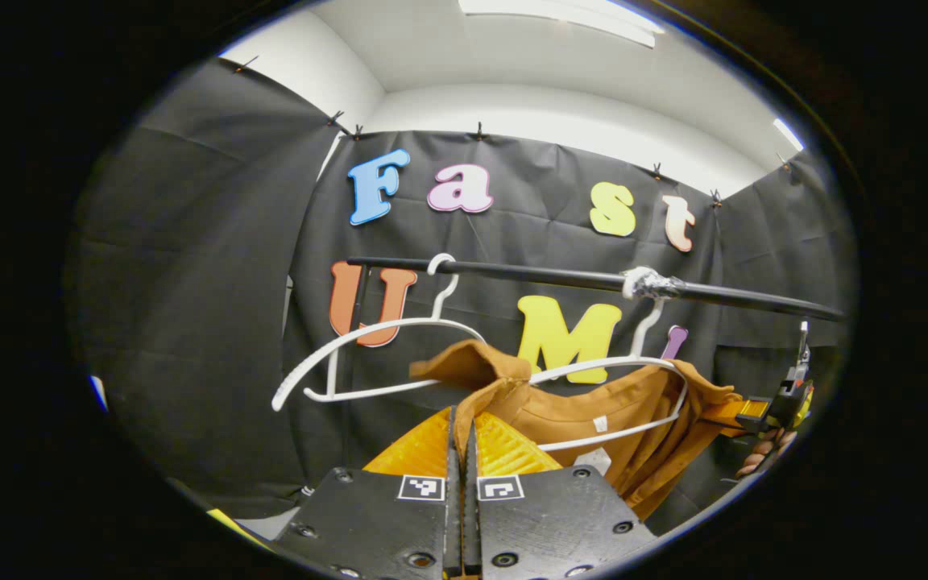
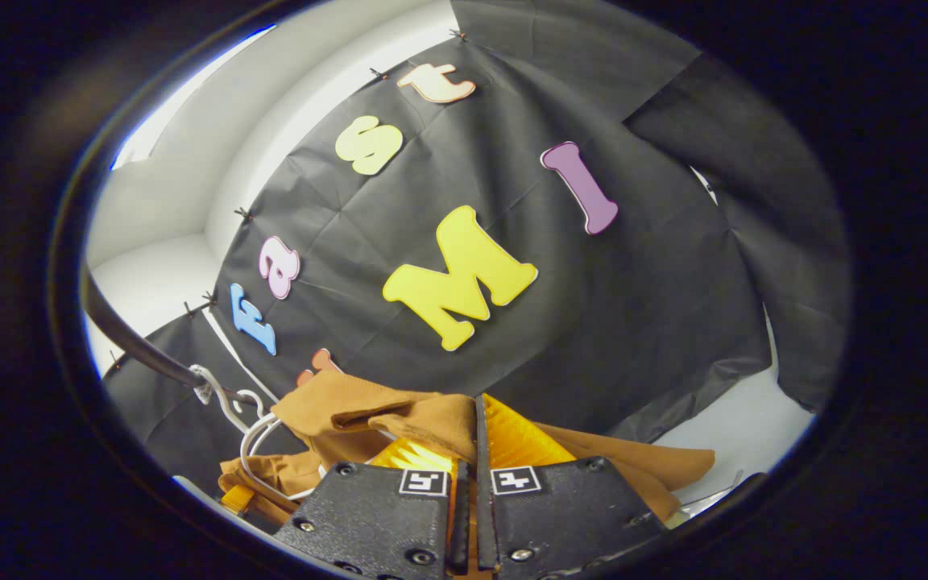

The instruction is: Grasp the clothes on the hanger with both hands and then place them into the laundry hamper below.

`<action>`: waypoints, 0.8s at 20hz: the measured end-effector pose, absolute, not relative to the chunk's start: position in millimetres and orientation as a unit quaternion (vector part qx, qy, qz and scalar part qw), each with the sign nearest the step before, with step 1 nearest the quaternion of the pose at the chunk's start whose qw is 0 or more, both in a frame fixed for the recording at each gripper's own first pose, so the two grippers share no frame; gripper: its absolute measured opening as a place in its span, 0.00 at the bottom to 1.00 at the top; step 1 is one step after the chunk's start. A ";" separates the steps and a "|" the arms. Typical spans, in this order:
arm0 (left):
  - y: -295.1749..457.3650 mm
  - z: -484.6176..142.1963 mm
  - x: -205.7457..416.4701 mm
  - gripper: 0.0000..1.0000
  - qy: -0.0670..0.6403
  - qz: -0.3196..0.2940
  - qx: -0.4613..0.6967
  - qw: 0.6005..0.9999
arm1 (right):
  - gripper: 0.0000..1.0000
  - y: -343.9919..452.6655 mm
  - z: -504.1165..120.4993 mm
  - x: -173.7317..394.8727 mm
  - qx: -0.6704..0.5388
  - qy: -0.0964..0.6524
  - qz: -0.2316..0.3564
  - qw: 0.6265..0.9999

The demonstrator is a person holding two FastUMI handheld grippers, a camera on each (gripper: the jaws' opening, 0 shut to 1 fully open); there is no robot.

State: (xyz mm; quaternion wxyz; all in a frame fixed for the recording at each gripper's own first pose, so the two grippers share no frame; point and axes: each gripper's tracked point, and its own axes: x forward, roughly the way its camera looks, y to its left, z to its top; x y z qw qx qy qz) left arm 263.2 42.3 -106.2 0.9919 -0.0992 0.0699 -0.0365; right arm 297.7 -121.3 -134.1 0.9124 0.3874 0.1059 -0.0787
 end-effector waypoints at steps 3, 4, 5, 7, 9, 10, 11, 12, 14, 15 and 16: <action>56.4 -101.6 268.3 0.04 0.069 -0.029 -0.106 0.992 | 0.07 -133.1 -128.0 305.6 0.398 0.098 -0.080 0.909; 60.6 -99.7 270.8 0.01 0.067 -0.027 -0.106 0.992 | 0.07 -136.3 -126.2 309.5 0.403 0.095 -0.080 0.907; 64.0 -97.2 273.3 0.04 0.066 -0.028 -0.106 0.992 | 0.07 -137.7 -127.1 311.5 0.411 0.095 -0.078 0.903; 70.7 -96.0 278.3 0.04 0.066 -0.028 -0.104 0.992 | 0.06 -141.0 -128.8 318.2 0.416 0.098 -0.078 0.901; 76.4 -96.3 280.7 0.05 0.066 -0.026 -0.097 0.993 | 0.06 -141.6 -127.5 324.0 0.405 0.100 -0.080 0.905; 79.8 -96.3 282.5 0.05 0.066 -0.025 -0.093 0.993 | 0.06 -142.8 -126.2 327.3 0.399 0.101 -0.081 0.908; 84.0 -97.3 284.7 0.05 0.068 -0.022 -0.091 0.993 | 0.06 -144.6 -123.8 331.4 0.397 0.101 -0.080 0.909; 87.4 -99.9 287.8 0.01 0.071 -0.020 -0.093 0.993 | 0.06 -147.2 -122.7 335.5 0.397 0.103 -0.081 0.908; 89.8 -106.4 288.7 0.01 0.082 -0.021 -0.108 0.991 | 0.06 -152.8 -122.0 343.1 0.397 0.104 -0.081 0.908; 90.6 -109.4 288.7 0.01 0.087 -0.023 -0.112 0.990 | 0.06 -155.1 -121.7 346.0 0.395 0.105 -0.081 0.909; 91.4 -111.8 289.6 0.04 0.089 -0.023 -0.111 0.989 | 0.06 -158.0 -120.5 349.2 0.395 0.105 -0.081 0.909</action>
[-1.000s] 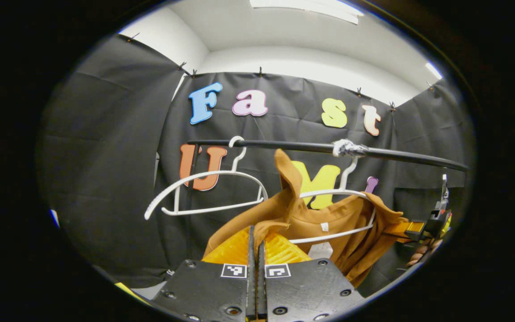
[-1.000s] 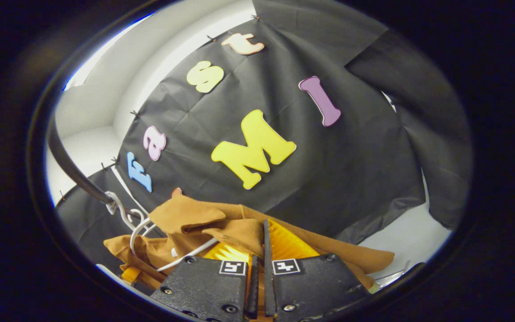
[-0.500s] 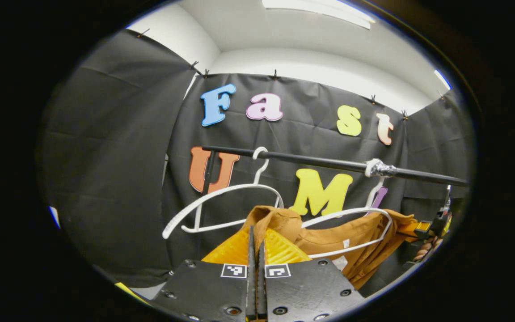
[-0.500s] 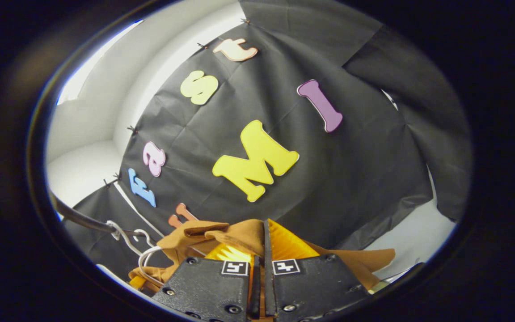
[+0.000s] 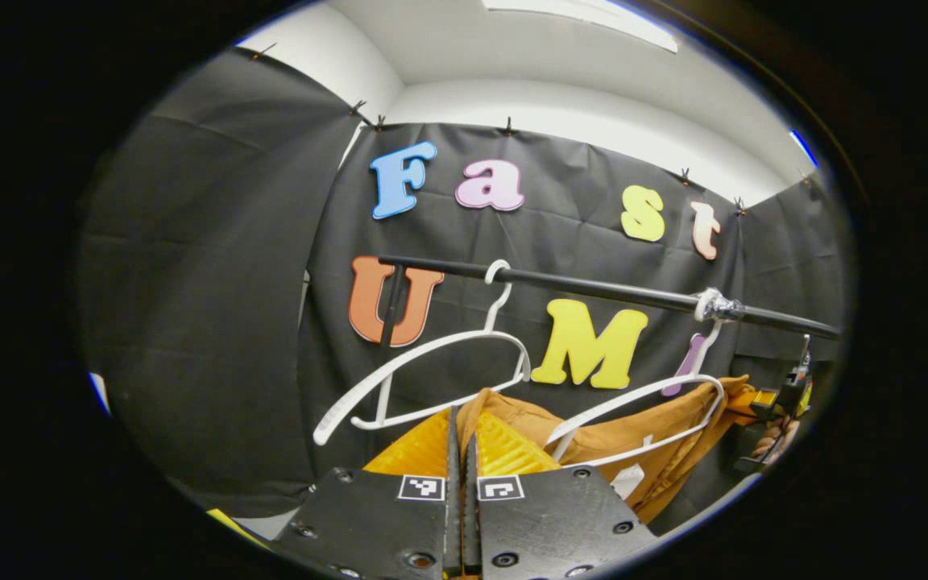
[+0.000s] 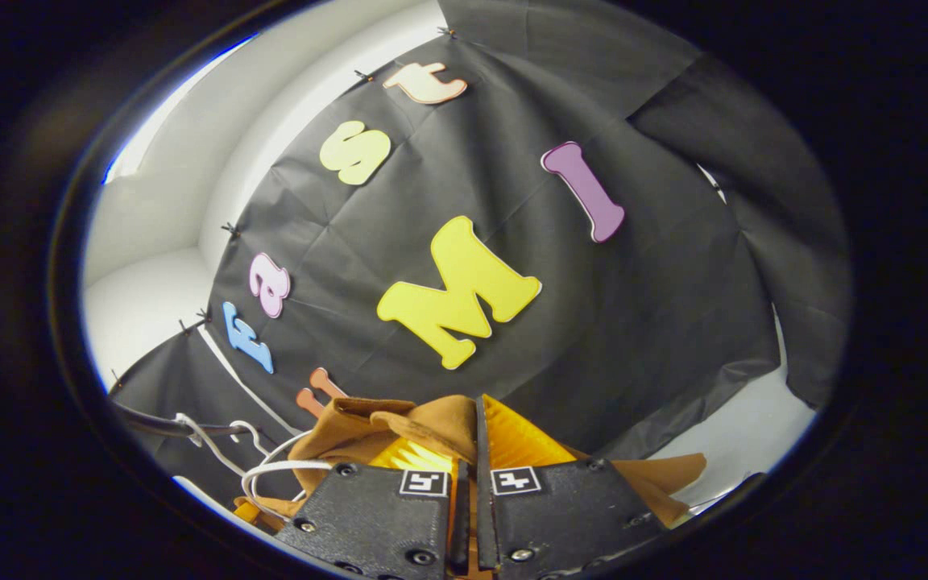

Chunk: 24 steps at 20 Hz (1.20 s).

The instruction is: Grasp the clothes on the hanger with both hands and then place them into the laundry hamper below.

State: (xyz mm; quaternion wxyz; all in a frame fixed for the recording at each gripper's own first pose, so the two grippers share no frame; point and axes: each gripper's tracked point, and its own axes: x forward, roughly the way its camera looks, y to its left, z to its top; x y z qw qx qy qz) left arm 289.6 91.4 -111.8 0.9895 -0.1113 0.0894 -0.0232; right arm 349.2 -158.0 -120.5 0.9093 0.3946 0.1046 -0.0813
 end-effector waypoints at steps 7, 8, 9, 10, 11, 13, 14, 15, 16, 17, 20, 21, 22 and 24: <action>103.6 -129.9 295.7 0.04 0.110 -0.032 -0.131 0.985 | 0.06 -173.1 -117.1 371.4 0.394 0.116 -0.069 0.909; 103.9 -133.2 298.5 0.04 0.114 -0.033 -0.131 0.984 | 0.06 -175.5 -116.9 374.8 0.397 0.117 -0.067 0.908; 103.9 -137.0 300.2 0.04 0.117 -0.036 -0.129 0.984 | 0.06 -174.9 -119.7 376.7 0.397 0.123 -0.064 0.907; 104.0 -139.6 301.4 0.04 0.120 -0.037 -0.129 0.984 | 0.06 -177.2 -122.3 379.6 0.395 0.124 -0.065 0.908; 103.8 -142.8 301.7 0.04 0.123 -0.040 -0.130 0.983 | 0.06 -178.5 -125.5 379.2 0.394 0.129 -0.064 0.908; 107.0 -150.3 301.8 0.04 0.129 -0.042 -0.133 0.982 | 0.07 -179.3 -130.5 380.0 0.401 0.133 -0.060 0.904; 107.1 -153.2 302.9 0.04 0.133 -0.044 -0.139 0.980 | 0.07 -179.1 -132.5 381.8 0.405 0.135 -0.055 0.902; 106.9 -154.4 302.9 0.01 0.135 -0.046 -0.148 0.979 | 0.07 -180.0 -136.0 382.2 0.406 0.140 -0.054 0.901; 107.4 -156.3 302.2 0.01 0.137 -0.049 -0.156 0.977 | 0.07 -181.5 -139.5 384.3 0.405 0.144 -0.052 0.901; 108.2 -159.0 301.9 0.05 0.138 -0.051 -0.160 0.976 | 0.06 -180.9 -143.3 384.7 0.403 0.150 -0.050 0.901; 112.7 -170.8 298.3 0.01 0.151 -0.054 -0.165 0.973 | 0.07 -179.4 -151.9 385.8 0.397 0.160 -0.048 0.903; 114.7 -172.8 297.6 0.05 0.152 -0.055 -0.164 0.973 | 0.07 -177.7 -156.7 385.9 0.395 0.167 -0.047 0.902; 114.1 -172.9 295.6 0.05 0.152 -0.057 -0.166 0.973 | 0.07 -177.5 -158.0 386.3 0.397 0.166 -0.046 0.902; 114.9 -174.9 293.3 0.05 0.153 -0.059 -0.165 0.973 | 0.07 -178.3 -164.2 382.7 0.403 0.168 -0.047 0.899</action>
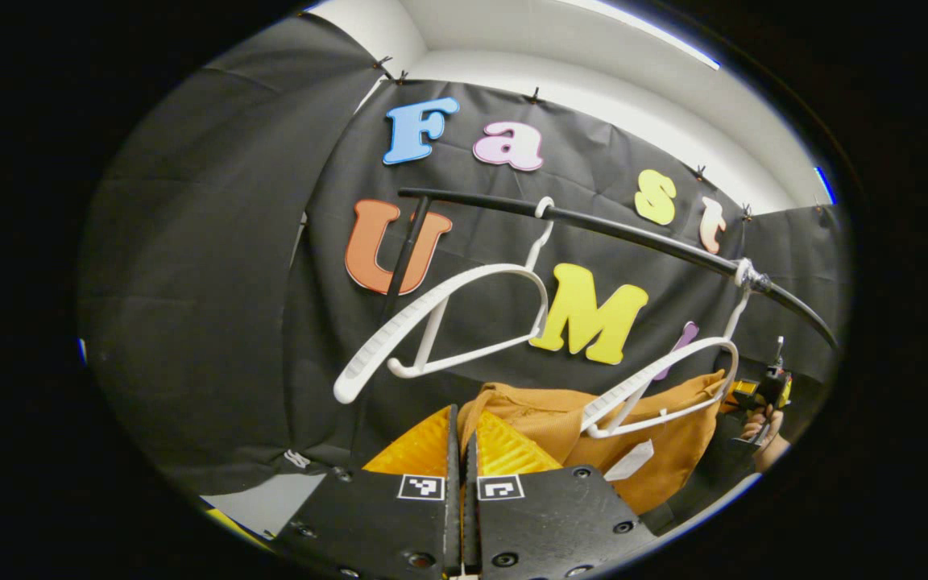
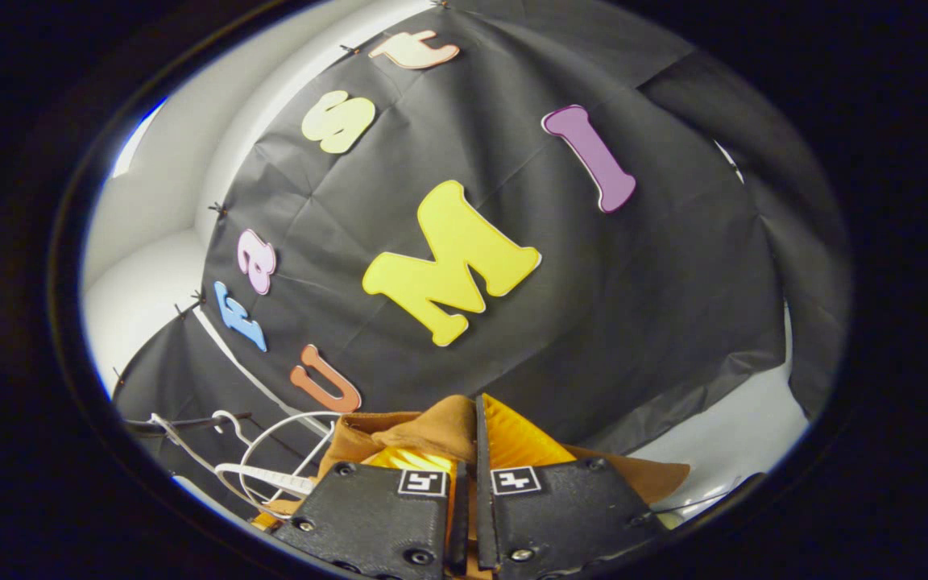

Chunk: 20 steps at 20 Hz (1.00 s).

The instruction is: Grasp the clothes on the hanger with both hands and then place them into the laundry hamper below.

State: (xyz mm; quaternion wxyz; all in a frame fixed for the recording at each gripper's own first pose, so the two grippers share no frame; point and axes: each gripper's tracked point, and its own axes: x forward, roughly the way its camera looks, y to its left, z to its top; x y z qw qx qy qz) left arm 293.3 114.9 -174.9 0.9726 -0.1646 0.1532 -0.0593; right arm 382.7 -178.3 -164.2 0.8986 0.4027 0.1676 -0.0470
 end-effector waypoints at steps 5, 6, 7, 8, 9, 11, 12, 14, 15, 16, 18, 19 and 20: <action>113.5 -187.0 284.9 0.05 0.163 -0.065 -0.176 0.969 | 0.08 -184.0 -187.1 373.4 0.410 0.186 -0.057 0.891; 111.9 -188.5 284.0 0.05 0.164 -0.066 -0.184 0.967 | 0.08 -185.3 -189.7 371.2 0.410 0.184 -0.060 0.891; 110.6 -191.5 282.8 0.01 0.166 -0.068 -0.191 0.965 | 0.08 -186.5 -194.7 368.0 0.410 0.188 -0.066 0.890; 108.8 -198.4 283.1 0.01 0.173 -0.066 -0.194 0.963 | 0.08 -185.2 -201.6 365.7 0.409 0.197 -0.068 0.888; 106.2 -207.0 280.7 0.05 0.182 -0.068 -0.200 0.960 | 0.08 -180.2 -212.0 360.5 0.403 0.211 -0.069 0.888; 101.8 -220.4 270.0 0.05 0.199 -0.069 -0.205 0.956 | 0.08 -176.9 -227.7 350.1 0.395 0.223 -0.072 0.888; 101.1 -226.9 265.0 0.01 0.205 -0.065 -0.200 0.956 | 0.08 -175.3 -233.4 346.4 0.398 0.227 -0.072 0.886; 96.9 -231.1 261.9 0.01 0.208 -0.069 -0.198 0.955 | 0.07 -171.0 -241.1 337.5 0.408 0.231 -0.072 0.880; 95.5 -228.4 260.8 0.05 0.204 -0.071 -0.197 0.956 | 0.07 -169.4 -242.6 333.0 0.411 0.230 -0.071 0.879; 93.3 -224.9 256.5 0.01 0.202 -0.075 -0.194 0.957 | 0.07 -167.9 -241.5 328.3 0.413 0.228 -0.070 0.879; 85.9 -213.7 247.4 0.01 0.192 -0.088 -0.191 0.959 | 0.06 -161.2 -233.5 316.4 0.414 0.221 -0.060 0.881; 81.1 -206.2 245.8 0.01 0.184 -0.095 -0.190 0.960 | 0.06 -156.7 -229.9 311.1 0.415 0.216 -0.056 0.882; 76.0 -201.1 244.9 0.04 0.179 -0.103 -0.189 0.960 | 0.06 -150.8 -224.9 307.8 0.415 0.214 -0.047 0.883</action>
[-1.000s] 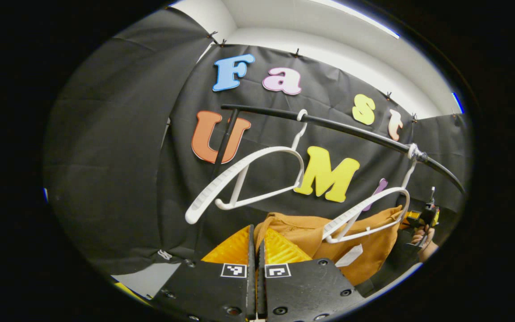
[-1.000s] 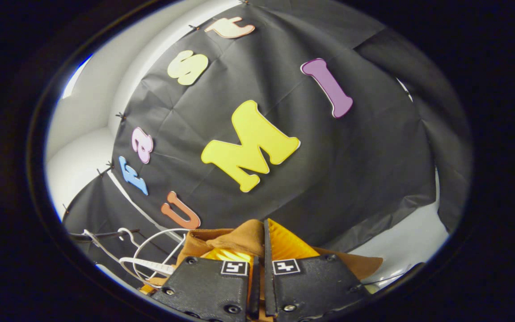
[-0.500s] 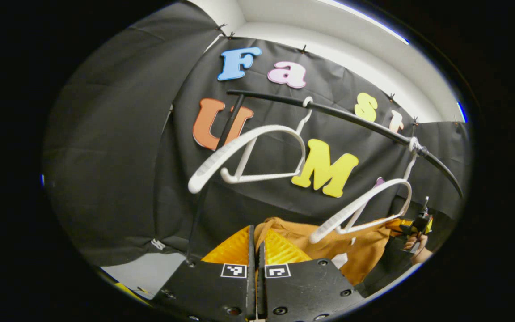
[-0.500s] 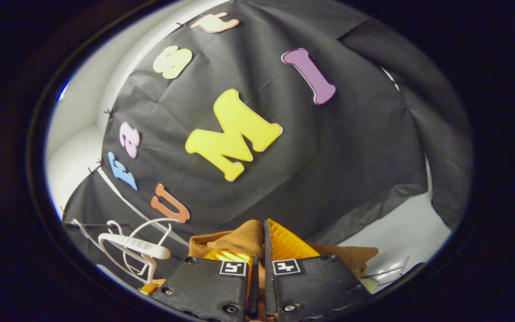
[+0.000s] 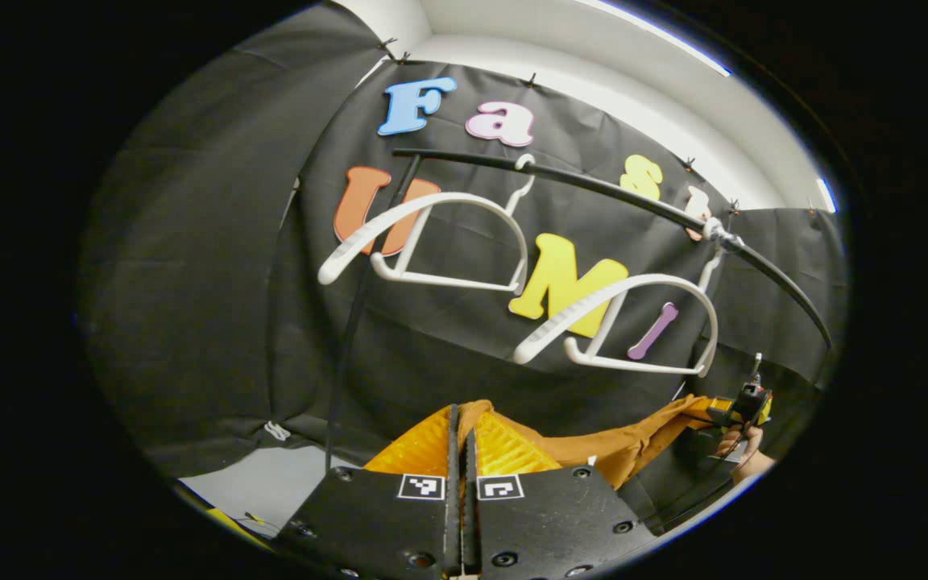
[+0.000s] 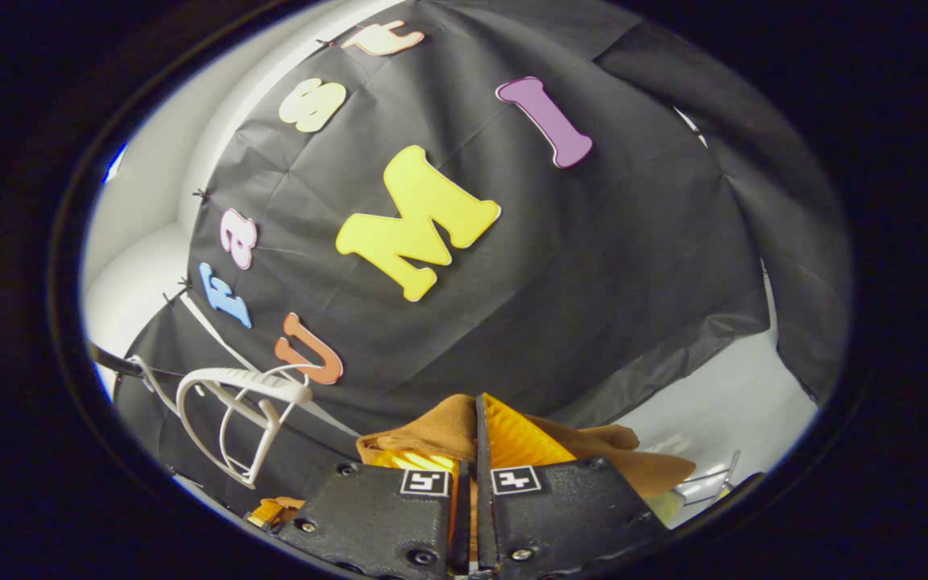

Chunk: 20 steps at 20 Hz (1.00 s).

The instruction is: Grasp the clothes on the hanger with both hands and then place them into the laundry hamper below.

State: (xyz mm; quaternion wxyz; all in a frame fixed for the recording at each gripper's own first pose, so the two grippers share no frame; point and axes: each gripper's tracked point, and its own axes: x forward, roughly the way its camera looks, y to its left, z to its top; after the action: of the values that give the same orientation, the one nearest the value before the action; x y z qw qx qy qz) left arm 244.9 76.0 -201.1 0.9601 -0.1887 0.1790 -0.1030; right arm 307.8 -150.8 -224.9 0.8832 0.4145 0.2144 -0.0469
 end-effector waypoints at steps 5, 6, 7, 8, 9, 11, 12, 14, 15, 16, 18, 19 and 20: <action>41.7 -182.3 228.3 0.00 0.164 -0.138 -0.182 0.960 | 0.06 -116.4 -210.8 287.1 0.421 0.213 -0.006 0.882; 34.2 -179.6 226.2 0.00 0.162 -0.145 -0.181 0.959 | 0.06 -110.7 -210.6 284.8 0.422 0.216 0.003 0.880; 27.0 -176.7 224.0 0.00 0.161 -0.152 -0.181 0.958 | 0.06 -104.2 -209.7 281.9 0.426 0.215 0.008 0.879; 22.2 -174.3 221.2 0.00 0.159 -0.159 -0.182 0.957 | 0.06 -96.6 -209.6 279.8 0.430 0.217 0.017 0.876; 17.7 -172.1 218.0 0.00 0.156 -0.163 -0.183 0.957 | 0.06 -87.6 -209.2 274.6 0.433 0.220 0.024 0.874; 5.4 -165.2 210.2 0.05 0.151 -0.176 -0.190 0.954 | 0.06 -72.1 -211.1 264.1 0.443 0.226 0.038 0.867; -1.1 -161.8 207.9 0.00 0.149 -0.186 -0.193 0.952 | 0.06 -60.4 -209.6 259.0 0.456 0.224 0.051 0.860; -14.2 -154.0 204.3 0.00 0.139 -0.202 -0.198 0.949 | 0.06 -37.5 -206.1 249.6 0.470 0.224 0.070 0.851; -20.8 -149.8 199.7 0.04 0.137 -0.209 -0.200 0.947 | 0.06 -28.8 -206.4 246.6 0.475 0.225 0.076 0.847; -27.3 -145.7 193.4 0.04 0.135 -0.219 -0.202 0.945 | 0.05 -19.9 -204.9 244.1 0.479 0.228 0.085 0.843; -38.4 -138.8 185.5 0.04 0.130 -0.237 -0.196 0.943 | 0.05 -2.7 -198.6 237.7 0.482 0.231 0.103 0.839; -45.0 -135.8 181.2 0.04 0.129 -0.247 -0.193 0.941 | 0.06 6.4 -196.3 234.7 0.481 0.236 0.112 0.837; -50.6 -134.9 178.1 0.04 0.128 -0.252 -0.190 0.940 | 0.05 14.5 -195.2 232.6 0.479 0.240 0.122 0.836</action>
State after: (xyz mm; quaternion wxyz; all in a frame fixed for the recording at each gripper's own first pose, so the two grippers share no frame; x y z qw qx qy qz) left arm 178.1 -50.6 -134.9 0.9403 -0.1898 0.1281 -0.2519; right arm 232.6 14.5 -195.2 0.8356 0.4789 0.2396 0.1223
